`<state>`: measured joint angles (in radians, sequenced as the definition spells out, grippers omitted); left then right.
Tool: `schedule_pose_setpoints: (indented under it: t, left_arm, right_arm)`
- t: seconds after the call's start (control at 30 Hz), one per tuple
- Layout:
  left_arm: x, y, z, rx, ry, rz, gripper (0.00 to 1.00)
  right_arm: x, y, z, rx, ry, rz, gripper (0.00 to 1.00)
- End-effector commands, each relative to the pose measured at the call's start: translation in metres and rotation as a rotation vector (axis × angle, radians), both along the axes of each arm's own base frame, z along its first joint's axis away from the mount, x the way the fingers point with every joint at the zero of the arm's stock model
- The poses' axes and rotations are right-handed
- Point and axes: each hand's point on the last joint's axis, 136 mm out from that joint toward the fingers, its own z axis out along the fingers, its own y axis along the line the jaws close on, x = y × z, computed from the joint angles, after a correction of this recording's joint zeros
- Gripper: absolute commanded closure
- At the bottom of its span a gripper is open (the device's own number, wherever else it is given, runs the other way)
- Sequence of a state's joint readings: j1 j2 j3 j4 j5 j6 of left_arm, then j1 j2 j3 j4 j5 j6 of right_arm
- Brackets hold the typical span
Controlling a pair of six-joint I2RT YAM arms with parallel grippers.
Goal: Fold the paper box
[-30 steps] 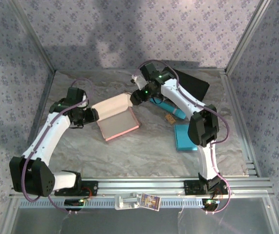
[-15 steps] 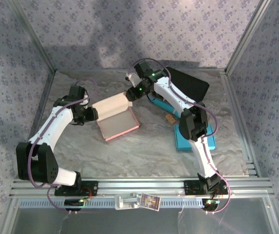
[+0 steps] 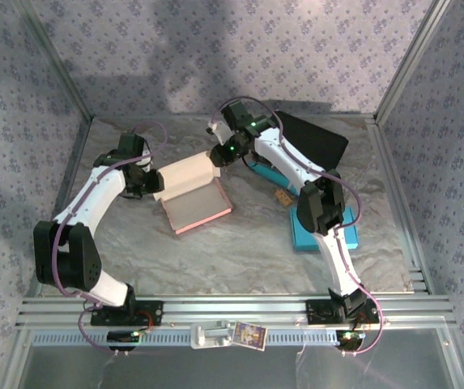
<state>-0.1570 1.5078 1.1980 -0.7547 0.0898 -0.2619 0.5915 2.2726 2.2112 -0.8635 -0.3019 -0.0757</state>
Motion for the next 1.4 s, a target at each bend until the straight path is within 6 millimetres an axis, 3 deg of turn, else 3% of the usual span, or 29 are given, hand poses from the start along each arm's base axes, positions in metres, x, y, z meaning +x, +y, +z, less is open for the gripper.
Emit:
schedule_pose_setpoints:
  t: [0.0, 0.4, 0.63, 0.97, 1.17, 1.37]
  left_arm:
    - [0.01, -0.002, 0.008, -0.012, -0.029, -0.022, 0.69]
    - [0.016, -0.002, 0.008, -0.016, -0.034, -0.009, 0.91]
    - [0.03, 0.0, 0.012, -0.037, -0.055, 0.08, 1.0]
    - [0.066, -0.022, 0.028, -0.174, -0.157, 0.162, 1.0]
    - [0.088, -0.036, 0.022, -0.255, -0.189, 0.176, 1.0]
    - [0.096, -0.043, 0.016, -0.263, -0.241, 0.154, 1.0]
  right_arm:
    - [0.0, 0.003, -0.003, -0.015, 0.005, -0.004, 0.75]
    - [0.004, -0.003, 0.0, -0.081, -0.046, -0.072, 1.0]
    - [0.007, -0.012, 0.004, -0.121, -0.062, -0.191, 1.0]
    - [0.019, -0.043, 0.026, -0.056, -0.078, -0.572, 1.0]
    - [0.024, -0.048, 0.024, 0.006, -0.039, -0.73, 1.0]
    - [0.024, -0.05, 0.011, 0.011, -0.051, -0.762, 1.0]
